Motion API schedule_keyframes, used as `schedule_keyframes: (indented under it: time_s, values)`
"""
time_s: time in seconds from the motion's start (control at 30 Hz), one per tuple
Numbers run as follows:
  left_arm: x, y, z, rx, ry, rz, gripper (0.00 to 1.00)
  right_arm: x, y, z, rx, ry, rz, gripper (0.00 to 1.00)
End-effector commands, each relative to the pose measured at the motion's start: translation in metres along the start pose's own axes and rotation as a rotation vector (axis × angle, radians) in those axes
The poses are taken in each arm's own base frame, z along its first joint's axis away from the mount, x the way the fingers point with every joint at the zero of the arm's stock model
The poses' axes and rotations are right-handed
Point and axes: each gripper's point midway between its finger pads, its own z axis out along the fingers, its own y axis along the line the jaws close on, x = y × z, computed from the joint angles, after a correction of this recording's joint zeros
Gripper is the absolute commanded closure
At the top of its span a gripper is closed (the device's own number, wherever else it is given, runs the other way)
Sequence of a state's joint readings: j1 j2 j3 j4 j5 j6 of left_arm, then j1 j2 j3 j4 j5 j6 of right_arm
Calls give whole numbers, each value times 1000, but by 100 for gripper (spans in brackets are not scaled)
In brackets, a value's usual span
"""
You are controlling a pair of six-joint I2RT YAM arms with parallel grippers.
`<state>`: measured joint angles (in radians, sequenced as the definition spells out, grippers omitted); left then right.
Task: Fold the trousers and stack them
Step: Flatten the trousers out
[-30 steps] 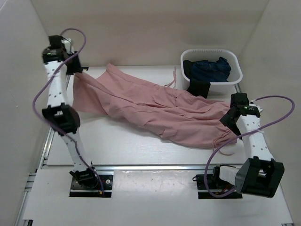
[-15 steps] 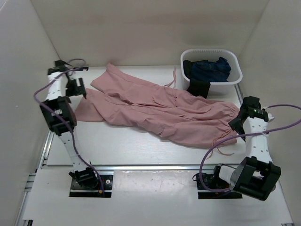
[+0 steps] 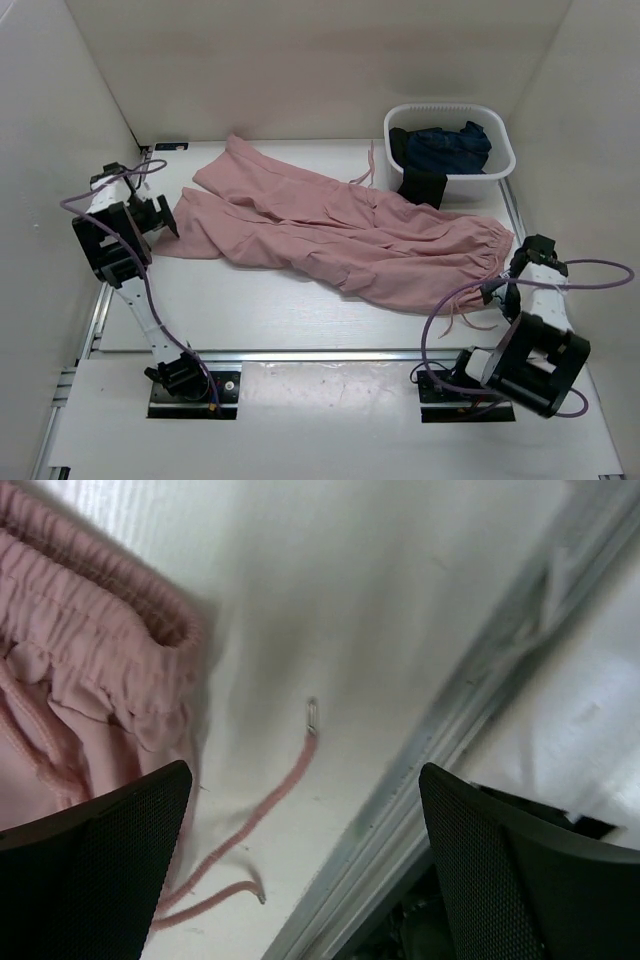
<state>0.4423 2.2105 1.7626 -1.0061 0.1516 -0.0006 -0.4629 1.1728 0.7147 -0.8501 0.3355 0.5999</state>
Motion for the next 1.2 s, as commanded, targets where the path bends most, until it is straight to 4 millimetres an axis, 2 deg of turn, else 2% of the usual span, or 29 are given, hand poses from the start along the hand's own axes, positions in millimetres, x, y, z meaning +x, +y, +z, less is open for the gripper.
schedule_keyframes:
  time_s: [0.0,0.07,0.1,0.13,0.17,0.2,0.23,0.3,0.33,0.4,0.43,0.47,0.5,0.53,0.57,0.6,0.63,0.67,0.7,0.73,0.77,0.8,0.83,0.93,1.03,1.07,1.13,1.17]
  values:
    - [-16,-17,1,76,-40,18,0,-7,30,12,-128,17,-40,1]
    - [-11,-16,16,85,-4,11,0,1,31,22,-134,53,-36,1]
    - [-4,-16,19,85,14,8,0,-7,37,23,-153,21,-28,1]
    - [0,-18,21,98,28,5,3,-5,36,28,-156,32,-18,1]
    - [5,-19,23,107,40,2,13,-6,35,31,-157,26,-8,1]
    - [14,-20,28,118,65,-3,44,-6,40,33,-176,30,-7,3]
    - [19,-20,30,118,80,-7,59,-13,47,33,-213,12,7,8]
    - [28,-13,27,106,91,-21,86,-11,55,38,-248,26,-3,15]
    - [32,-12,26,97,96,-21,86,-13,60,38,-269,21,-2,22]
    - [34,8,14,41,76,-48,86,-13,66,40,-291,32,-3,30]
    - [41,15,11,18,85,-59,86,-12,66,43,-288,36,-13,37]
    - [44,24,6,-9,78,-69,86,-18,69,42,-297,20,-11,60]
    - [43,41,-9,-67,46,-90,86,-16,68,44,-291,32,-13,76]
    - [53,50,-13,-95,58,-106,86,-23,69,40,-288,18,-11,100]
    - [55,60,-18,-128,43,-117,86,-26,68,38,-277,15,-10,100]
    - [57,78,-34,-195,16,-140,86,-28,66,35,-255,20,13,100]
    - [66,85,-37,-224,26,-152,86,-22,52,25,-197,47,31,100]
    - [70,92,-43,-252,20,-161,86,-41,42,13,-133,-21,64,100]
    - [72,105,-58,-309,-6,-178,86,-51,35,-4,-126,-82,123,100]
    - [79,107,-61,-330,-2,-178,86,-52,25,-15,-95,-101,144,100]
    - [82,113,-68,-349,-11,-192,86,-59,24,-27,-111,-140,156,100]
    - [82,114,-75,-364,-22,-192,86,-76,24,-52,-154,-219,180,100]
    - [84,119,-88,-393,-50,-203,86,-83,22,-64,-162,-252,190,100]
    - [88,133,-106,-452,-73,-229,86,-101,19,-93,-173,-311,209,100]
    - [93,142,-112,-517,-64,-232,86,-95,14,-87,-138,-284,228,100]
    - [104,144,-108,-516,-29,-240,86,-82,8,-72,-105,-243,238,100]
    - [117,145,-101,-513,7,-247,86,-63,5,-58,-110,-179,287,100]
    - [131,145,-96,-511,37,-254,86,-57,-1,-49,-99,-159,331,100]
